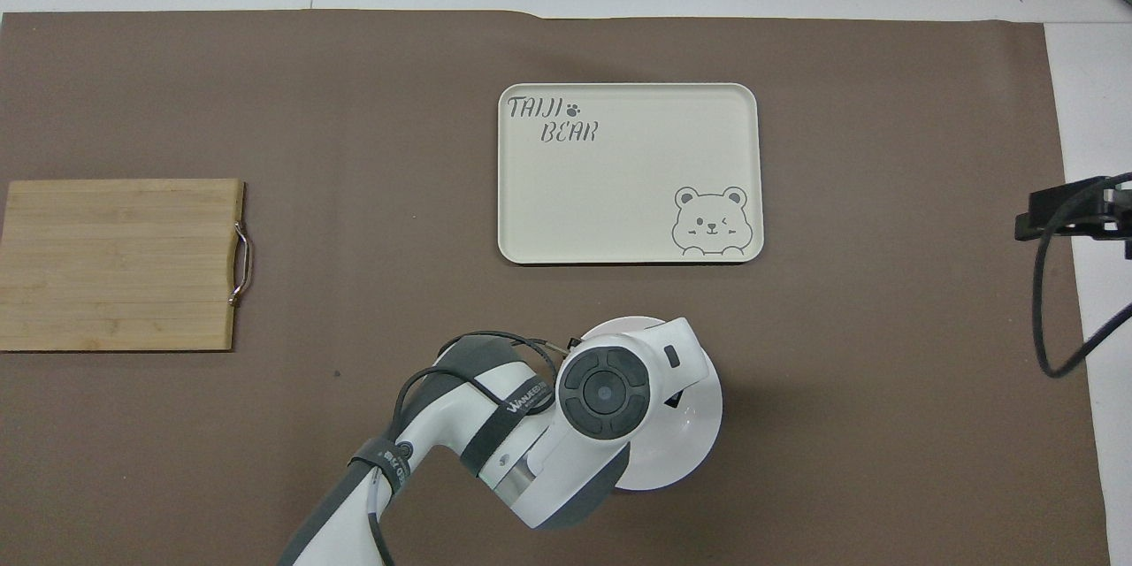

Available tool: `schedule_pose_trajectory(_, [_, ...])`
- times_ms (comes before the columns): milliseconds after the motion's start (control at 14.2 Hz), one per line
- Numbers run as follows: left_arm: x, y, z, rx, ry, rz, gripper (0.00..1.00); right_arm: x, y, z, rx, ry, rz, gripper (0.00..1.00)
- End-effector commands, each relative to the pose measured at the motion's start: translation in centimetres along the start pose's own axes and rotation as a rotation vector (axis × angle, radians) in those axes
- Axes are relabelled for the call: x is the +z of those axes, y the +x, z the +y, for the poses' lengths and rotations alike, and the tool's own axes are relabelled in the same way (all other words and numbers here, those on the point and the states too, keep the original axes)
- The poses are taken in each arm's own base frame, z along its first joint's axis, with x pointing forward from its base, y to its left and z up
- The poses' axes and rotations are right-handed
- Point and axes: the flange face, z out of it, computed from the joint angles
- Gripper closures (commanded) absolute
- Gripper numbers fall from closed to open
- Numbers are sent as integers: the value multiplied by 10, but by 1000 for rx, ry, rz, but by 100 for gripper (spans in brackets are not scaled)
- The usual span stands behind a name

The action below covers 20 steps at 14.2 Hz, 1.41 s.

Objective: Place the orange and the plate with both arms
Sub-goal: 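Carry the orange with the left gripper and release it onto the plate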

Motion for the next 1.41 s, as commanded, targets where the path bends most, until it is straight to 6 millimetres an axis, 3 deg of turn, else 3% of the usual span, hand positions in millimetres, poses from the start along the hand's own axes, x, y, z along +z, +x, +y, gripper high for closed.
schedule_pose_trajectory(0, [-2,2,-1,-17,-13,25,34,0,-4,0,15,24,0,0])
schedule_pose_trajectory(71, [-2,3,-4,-15,-13,24,0,0,-4,0,15,24,-1,0])
schedule_pose_trajectory(282, [0,-1,-6,-14,-1,-11,0,0,-4,0,15,24,0,0])
schedule_pose_trajectory(424, [-9,0,-11,-29,5,-27,0,-1,-5,-1,14,24,2,0])
schedule_pose_trajectory(706, [-61,15,-48,-75,4,-4,0,0,-4,1,17,24,0,0])
schedule_pose_trajectory(847, [-81,22,-94,-93,62,-14,0,0,-4,0,15,24,0,0])
schedule_pose_trajectory(1200, [-135,31,-244,-129,100,-26,0,-1,-5,0,15,24,2,0])
schedule_pose_trajectory(1341, [-172,31,-296,-167,105,29,0,0,-4,1,17,24,0,0])
